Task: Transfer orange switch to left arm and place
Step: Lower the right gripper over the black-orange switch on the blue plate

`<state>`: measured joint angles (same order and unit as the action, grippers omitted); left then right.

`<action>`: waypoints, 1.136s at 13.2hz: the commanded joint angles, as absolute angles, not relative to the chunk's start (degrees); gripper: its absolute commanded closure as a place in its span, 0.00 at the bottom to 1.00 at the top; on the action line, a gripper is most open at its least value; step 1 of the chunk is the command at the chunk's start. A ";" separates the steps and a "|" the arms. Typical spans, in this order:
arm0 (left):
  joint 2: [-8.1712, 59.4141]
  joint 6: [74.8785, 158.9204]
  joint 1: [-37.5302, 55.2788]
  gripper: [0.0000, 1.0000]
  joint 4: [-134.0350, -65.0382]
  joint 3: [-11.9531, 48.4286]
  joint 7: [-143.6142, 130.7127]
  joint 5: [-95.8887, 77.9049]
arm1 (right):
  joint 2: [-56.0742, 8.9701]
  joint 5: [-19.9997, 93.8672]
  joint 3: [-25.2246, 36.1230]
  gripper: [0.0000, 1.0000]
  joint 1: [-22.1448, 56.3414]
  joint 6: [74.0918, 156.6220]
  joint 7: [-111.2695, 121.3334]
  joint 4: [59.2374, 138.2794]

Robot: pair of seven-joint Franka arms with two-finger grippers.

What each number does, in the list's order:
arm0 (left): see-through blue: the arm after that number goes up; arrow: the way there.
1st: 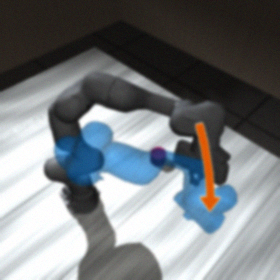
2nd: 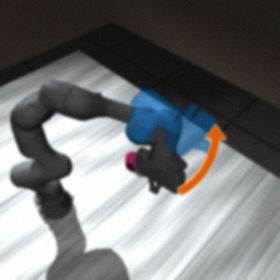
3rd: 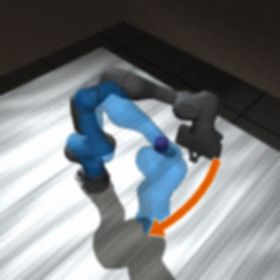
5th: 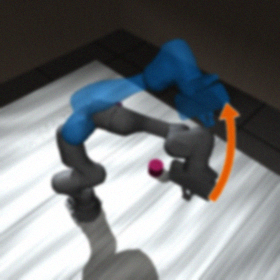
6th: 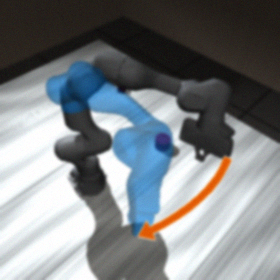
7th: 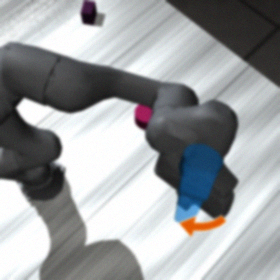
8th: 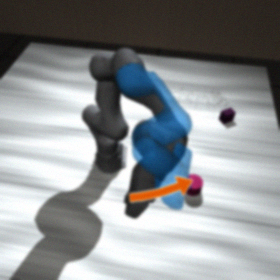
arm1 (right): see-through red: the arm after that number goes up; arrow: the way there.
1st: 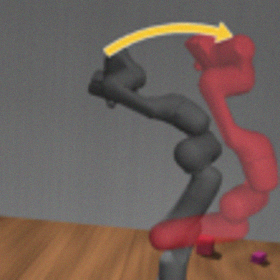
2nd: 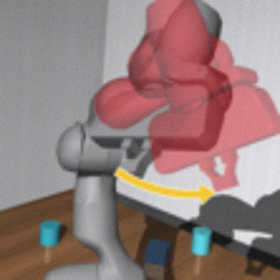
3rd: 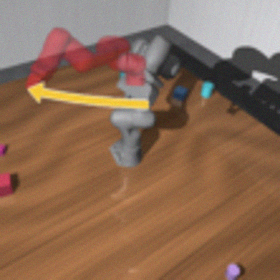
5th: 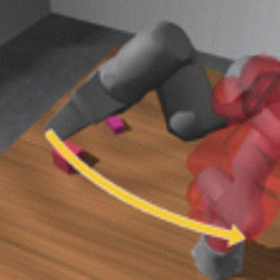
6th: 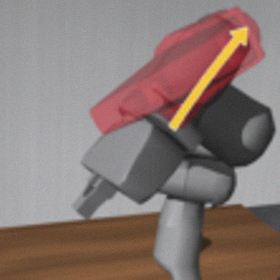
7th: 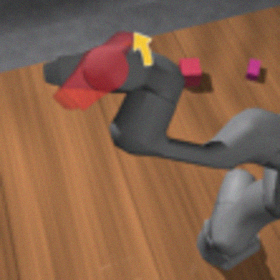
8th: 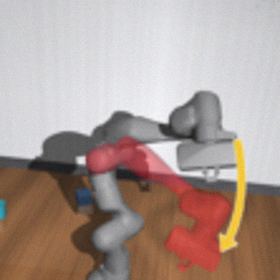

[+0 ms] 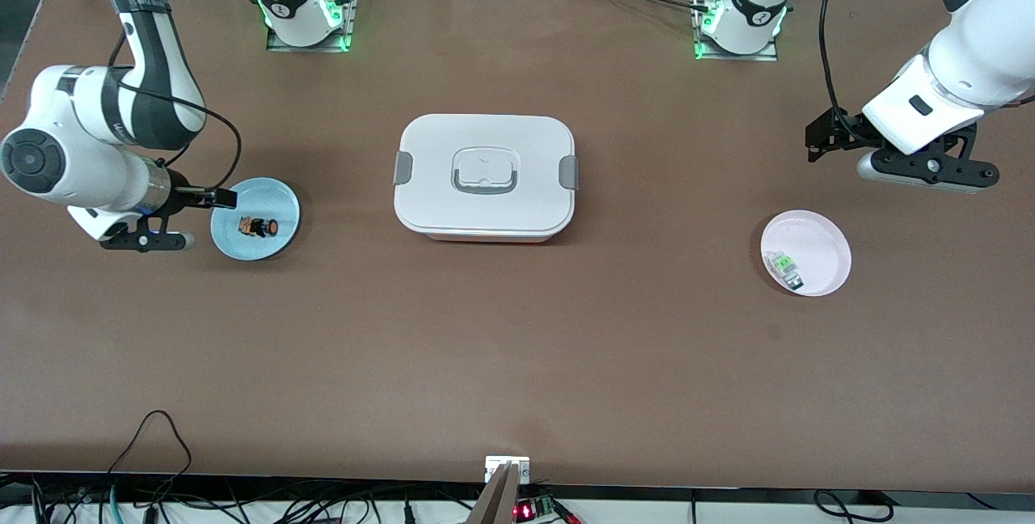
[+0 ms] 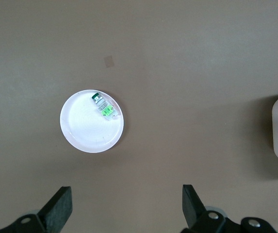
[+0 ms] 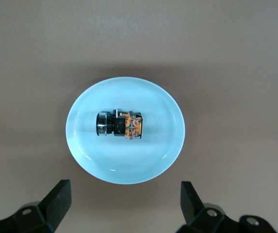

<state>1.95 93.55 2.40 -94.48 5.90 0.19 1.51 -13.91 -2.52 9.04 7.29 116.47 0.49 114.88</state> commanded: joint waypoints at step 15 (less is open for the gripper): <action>2.64 92.64 2.72 0.00 -92.90 5.80 -0.18 0.79 | -22.24 -2.46 7.47 0.00 7.21 137.64 -2.99 122.17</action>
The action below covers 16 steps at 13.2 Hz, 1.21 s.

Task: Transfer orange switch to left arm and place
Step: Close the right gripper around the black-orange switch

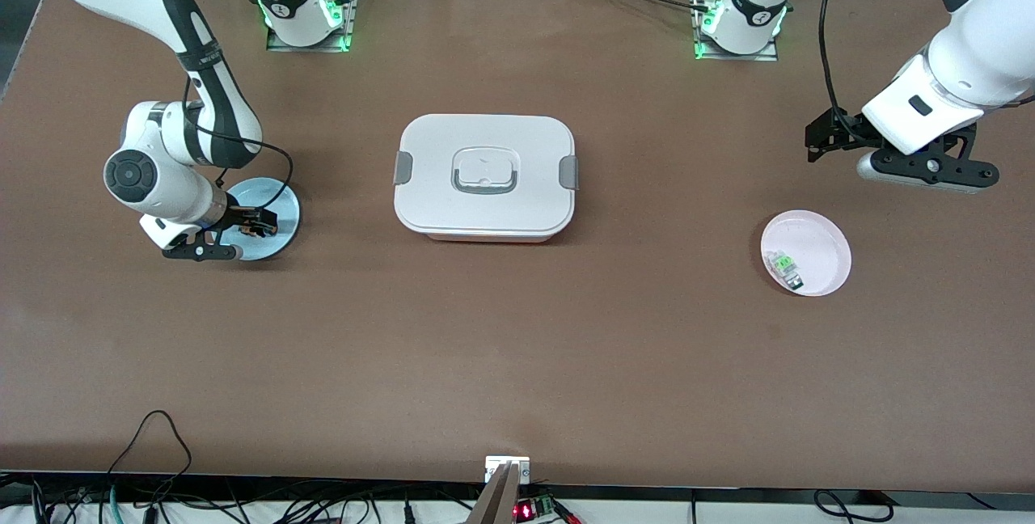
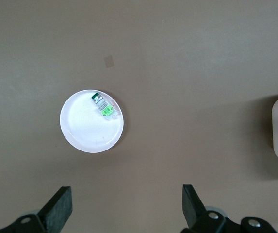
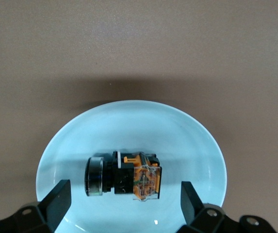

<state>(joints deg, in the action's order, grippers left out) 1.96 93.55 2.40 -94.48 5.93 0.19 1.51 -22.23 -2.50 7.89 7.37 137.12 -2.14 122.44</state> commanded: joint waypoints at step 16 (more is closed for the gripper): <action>2.55 92.64 2.73 0.00 -92.90 5.80 -0.26 0.97 | -25.66 -0.26 7.38 0.00 6.06 138.96 2.46 122.61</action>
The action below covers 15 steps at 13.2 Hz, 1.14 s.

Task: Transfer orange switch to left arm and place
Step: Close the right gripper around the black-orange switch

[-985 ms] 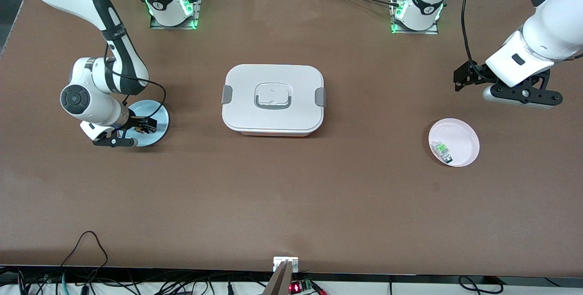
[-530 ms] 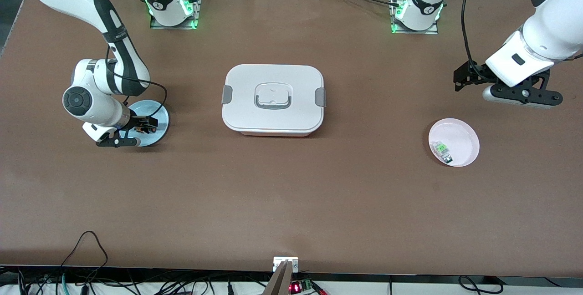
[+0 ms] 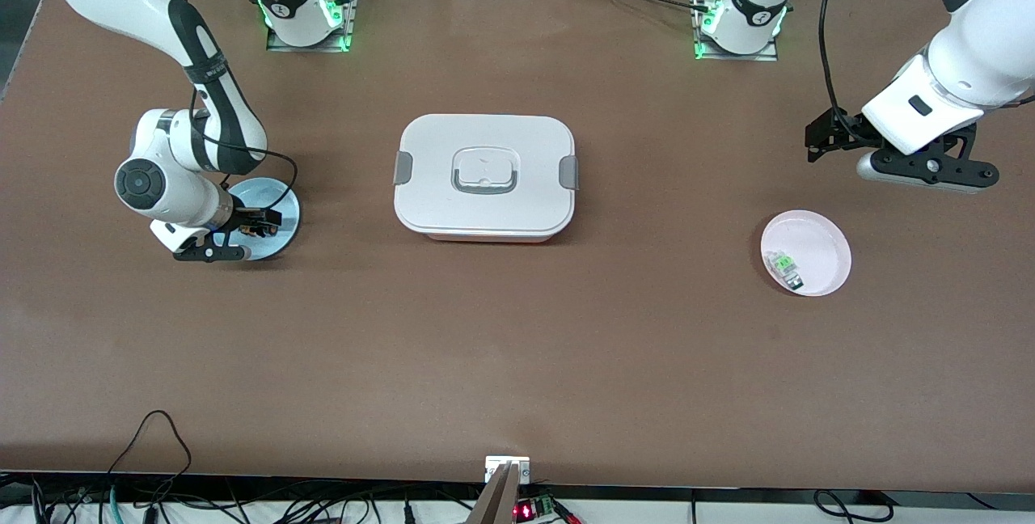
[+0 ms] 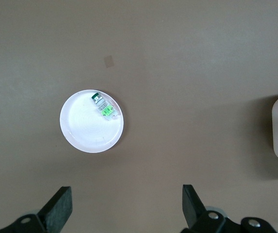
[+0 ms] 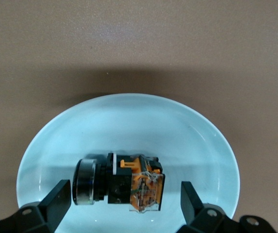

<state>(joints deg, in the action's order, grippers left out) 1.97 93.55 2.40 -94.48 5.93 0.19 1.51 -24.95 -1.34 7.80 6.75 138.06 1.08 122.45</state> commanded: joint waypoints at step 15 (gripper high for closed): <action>2.64 92.64 2.73 0.00 -92.90 5.80 0.18 0.88 | -25.23 0.88 5.54 0.61 6.07 137.99 5.98 122.17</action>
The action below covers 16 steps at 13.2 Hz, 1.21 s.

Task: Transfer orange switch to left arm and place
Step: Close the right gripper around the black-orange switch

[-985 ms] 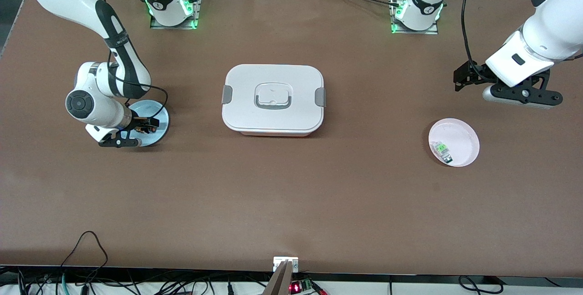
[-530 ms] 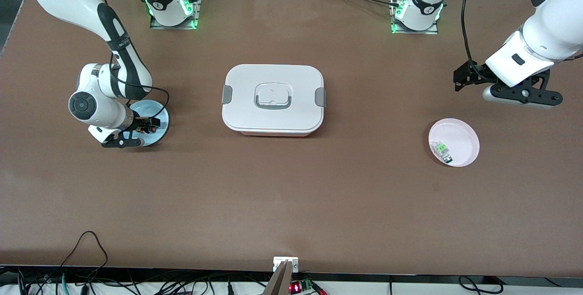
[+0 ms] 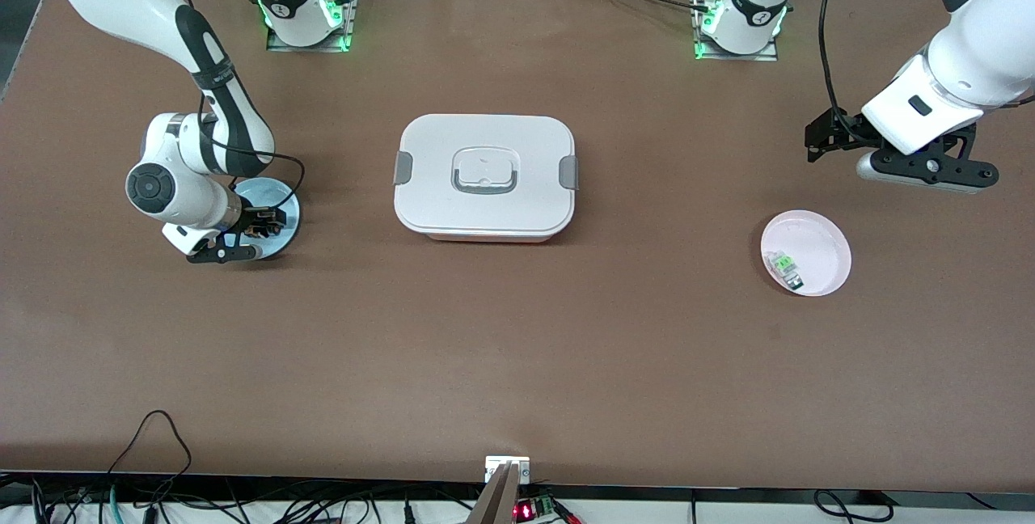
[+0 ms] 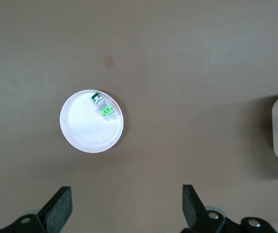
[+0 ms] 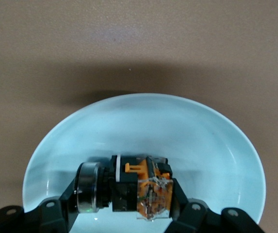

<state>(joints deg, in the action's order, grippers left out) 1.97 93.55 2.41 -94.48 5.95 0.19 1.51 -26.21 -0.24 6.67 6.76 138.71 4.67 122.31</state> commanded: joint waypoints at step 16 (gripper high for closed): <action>2.55 92.55 2.81 0.00 -92.90 5.89 0.26 0.88 | -9.15 9.14 2.29 0.62 6.06 110.23 19.76 108.91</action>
<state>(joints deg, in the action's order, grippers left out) 1.97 93.55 2.45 -94.47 6.02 0.19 1.51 -10.20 7.62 2.95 6.78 113.64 15.81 111.58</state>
